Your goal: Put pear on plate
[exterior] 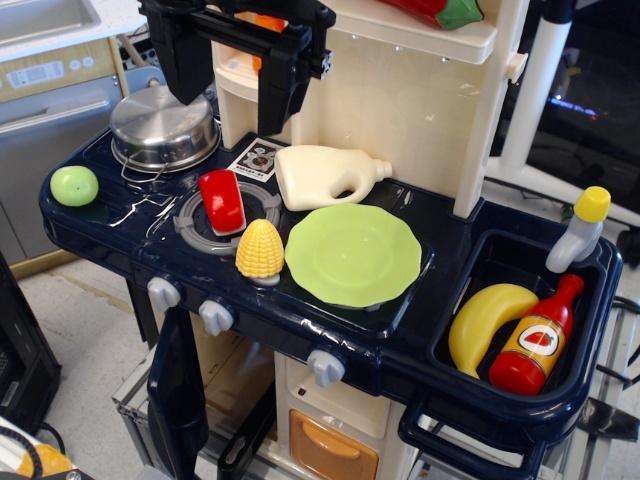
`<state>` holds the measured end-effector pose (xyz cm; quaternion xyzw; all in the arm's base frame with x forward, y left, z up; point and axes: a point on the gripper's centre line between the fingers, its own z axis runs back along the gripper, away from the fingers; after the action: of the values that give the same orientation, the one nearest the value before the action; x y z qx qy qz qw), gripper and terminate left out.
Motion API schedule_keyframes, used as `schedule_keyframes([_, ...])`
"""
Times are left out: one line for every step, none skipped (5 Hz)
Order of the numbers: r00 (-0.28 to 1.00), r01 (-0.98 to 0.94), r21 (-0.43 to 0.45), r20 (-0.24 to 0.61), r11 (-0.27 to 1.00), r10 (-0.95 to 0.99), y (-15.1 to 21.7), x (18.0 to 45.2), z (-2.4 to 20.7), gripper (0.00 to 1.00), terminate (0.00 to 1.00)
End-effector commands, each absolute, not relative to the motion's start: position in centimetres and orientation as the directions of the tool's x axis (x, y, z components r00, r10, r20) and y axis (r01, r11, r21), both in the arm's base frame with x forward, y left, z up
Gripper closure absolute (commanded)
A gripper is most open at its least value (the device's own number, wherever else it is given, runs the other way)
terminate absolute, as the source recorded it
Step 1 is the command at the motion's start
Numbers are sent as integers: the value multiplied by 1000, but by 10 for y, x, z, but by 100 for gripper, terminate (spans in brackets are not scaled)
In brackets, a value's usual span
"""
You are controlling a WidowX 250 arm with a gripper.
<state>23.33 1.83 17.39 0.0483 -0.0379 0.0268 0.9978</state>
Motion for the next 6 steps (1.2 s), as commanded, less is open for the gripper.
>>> schedule_keyframes([996, -57, 94, 78, 994, 50, 18, 233, 174, 0, 0])
schedule_keyframes([979, -150, 171, 160, 974, 123, 59, 248, 166, 0, 0])
schedule_keyframes([949, -286, 249, 208, 925, 237, 95, 259, 152, 0, 0])
schedule_keyframes([900, -393, 244, 301, 887, 316, 121, 268, 134, 0, 0])
schedule_keyframes([915, -361, 198, 262, 911, 306, 156, 265, 113, 0, 0])
schedule_keyframes([910, -374, 207, 267, 904, 316, 179, 262, 102, 0, 0])
